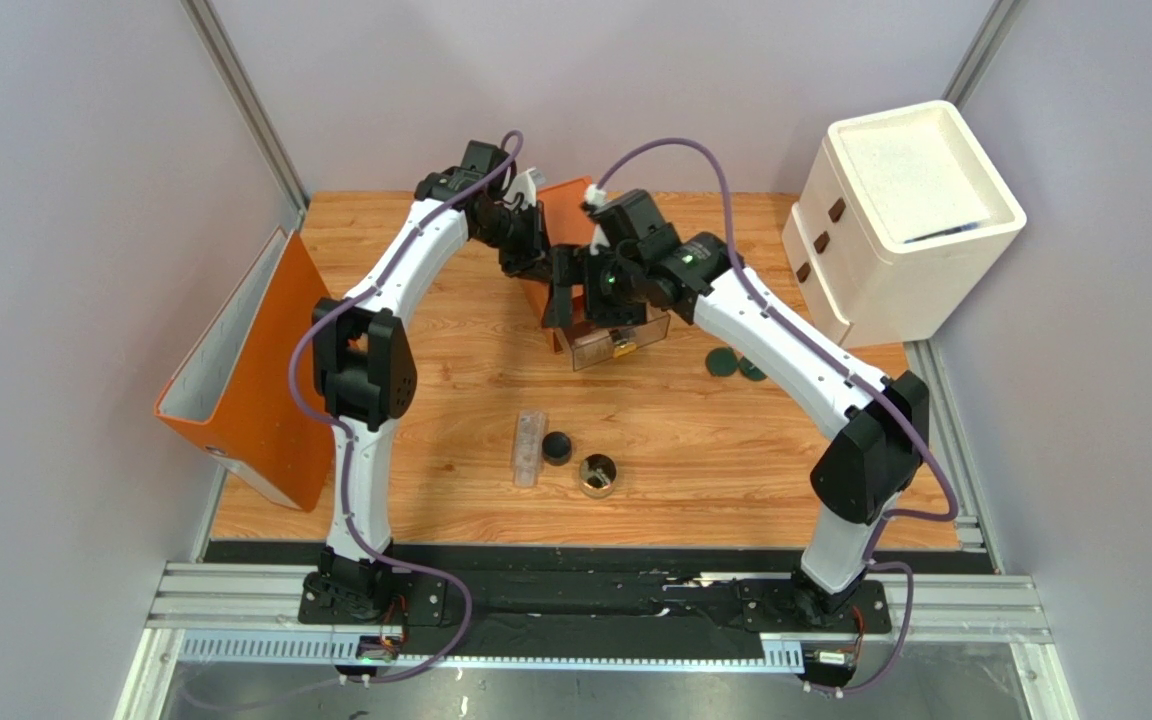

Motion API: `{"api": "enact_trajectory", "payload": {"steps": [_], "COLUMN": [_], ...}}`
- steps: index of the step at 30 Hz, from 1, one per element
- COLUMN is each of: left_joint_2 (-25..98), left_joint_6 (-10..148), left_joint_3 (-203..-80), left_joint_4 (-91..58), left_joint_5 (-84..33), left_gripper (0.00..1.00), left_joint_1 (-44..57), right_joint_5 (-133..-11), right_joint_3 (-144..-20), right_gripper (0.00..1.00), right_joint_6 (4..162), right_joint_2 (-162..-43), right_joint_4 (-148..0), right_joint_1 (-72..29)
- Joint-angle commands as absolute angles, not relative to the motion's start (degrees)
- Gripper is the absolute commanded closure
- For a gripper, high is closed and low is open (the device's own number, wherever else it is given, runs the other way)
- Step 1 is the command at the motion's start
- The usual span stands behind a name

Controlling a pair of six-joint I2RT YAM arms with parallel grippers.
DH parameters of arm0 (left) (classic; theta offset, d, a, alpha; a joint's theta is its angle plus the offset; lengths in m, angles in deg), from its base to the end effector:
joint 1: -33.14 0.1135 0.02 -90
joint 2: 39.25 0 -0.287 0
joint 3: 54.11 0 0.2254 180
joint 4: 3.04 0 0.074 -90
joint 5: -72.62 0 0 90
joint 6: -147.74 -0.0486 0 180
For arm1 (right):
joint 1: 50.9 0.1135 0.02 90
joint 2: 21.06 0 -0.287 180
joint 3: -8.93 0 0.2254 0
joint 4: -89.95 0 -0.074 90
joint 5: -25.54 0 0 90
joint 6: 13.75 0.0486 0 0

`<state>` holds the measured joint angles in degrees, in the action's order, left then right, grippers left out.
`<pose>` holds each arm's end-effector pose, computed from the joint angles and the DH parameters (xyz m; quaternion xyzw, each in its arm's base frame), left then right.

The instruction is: Organize the makeup

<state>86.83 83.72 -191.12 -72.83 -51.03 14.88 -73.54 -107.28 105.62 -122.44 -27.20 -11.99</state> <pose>0.4374 -0.1727 0.2902 0.0154 0.9252 -0.3550 0.1330 0.2879 0.2422 0.3619 -0.1057 0.9251 0.2616 0.2541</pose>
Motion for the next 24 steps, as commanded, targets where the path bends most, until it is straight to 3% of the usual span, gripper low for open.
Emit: {"api": "enact_trajectory", "payload": {"steps": [1, 8, 24], "left_joint_2": [89.0, 89.7, 88.9], "left_joint_6": [80.6, 80.5, 80.1], "left_joint_3": [-192.8, -193.6, -191.0], "left_joint_4": [-79.3, -80.6, -80.6], "left_joint_5": [-44.5, -43.7, -43.6], "left_gripper": [1.00, 1.00, 1.00], "left_joint_1": [15.0, 15.1, 15.1], "right_joint_5": [-72.5, -76.5, -73.6], "right_joint_3": [-111.5, -108.0, -120.8], "right_gripper": [0.14, 0.14, 0.12], "right_joint_6": [97.7, 97.9, 97.7], "right_joint_2": [-124.3, -129.1, -148.7], "right_joint_4": [-15.5, -14.9, -14.0], "right_joint_1": [-4.3, 1.9, 3.5]}}
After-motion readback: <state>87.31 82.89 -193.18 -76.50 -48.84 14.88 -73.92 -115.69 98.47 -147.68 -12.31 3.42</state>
